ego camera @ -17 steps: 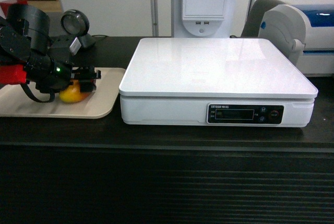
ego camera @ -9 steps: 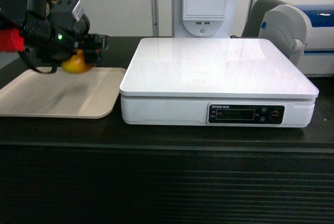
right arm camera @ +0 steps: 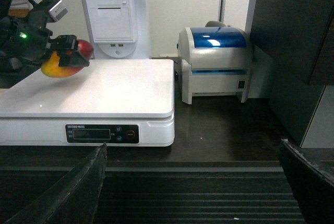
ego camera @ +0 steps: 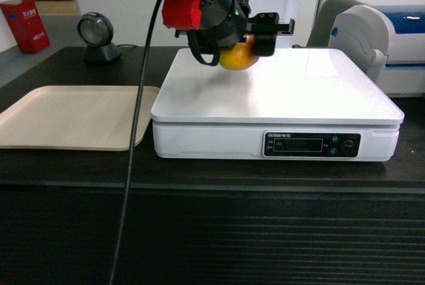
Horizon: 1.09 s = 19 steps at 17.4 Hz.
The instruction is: Place dark red mango on scale at checkout
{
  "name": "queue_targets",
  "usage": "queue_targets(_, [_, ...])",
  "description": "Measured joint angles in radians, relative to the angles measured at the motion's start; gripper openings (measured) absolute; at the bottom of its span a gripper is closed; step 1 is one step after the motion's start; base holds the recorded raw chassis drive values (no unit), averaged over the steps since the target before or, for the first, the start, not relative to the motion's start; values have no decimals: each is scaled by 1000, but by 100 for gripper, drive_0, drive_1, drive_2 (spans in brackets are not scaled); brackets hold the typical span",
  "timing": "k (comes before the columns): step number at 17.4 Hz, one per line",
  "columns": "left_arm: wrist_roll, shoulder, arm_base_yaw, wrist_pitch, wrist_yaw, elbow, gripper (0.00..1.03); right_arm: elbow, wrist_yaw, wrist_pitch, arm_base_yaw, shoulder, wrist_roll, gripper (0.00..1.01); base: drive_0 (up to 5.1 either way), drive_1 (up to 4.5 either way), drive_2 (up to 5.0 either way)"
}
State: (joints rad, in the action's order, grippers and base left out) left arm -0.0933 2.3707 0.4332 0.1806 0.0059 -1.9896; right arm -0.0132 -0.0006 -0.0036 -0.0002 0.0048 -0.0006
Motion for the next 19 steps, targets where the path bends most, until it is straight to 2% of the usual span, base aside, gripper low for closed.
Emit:
queue_targets(6, [-46, 21, 29, 21, -16, -35, 59, 0, 0, 0, 0, 0, 0, 98, 0, 0, 0])
queue_targets(8, [-90, 23, 51, 21, -31, -43, 59, 0, 0, 0, 0, 0, 0, 98, 0, 0, 0])
queue_targets(12, [-138, 25, 76, 49, -50, -43, 59, 0, 0, 0, 0, 0, 0, 98, 0, 0, 0])
queue_targets(19, [-154, 72, 100, 97, -93, -70, 59, 0, 0, 0, 0, 0, 0, 98, 0, 0, 0])
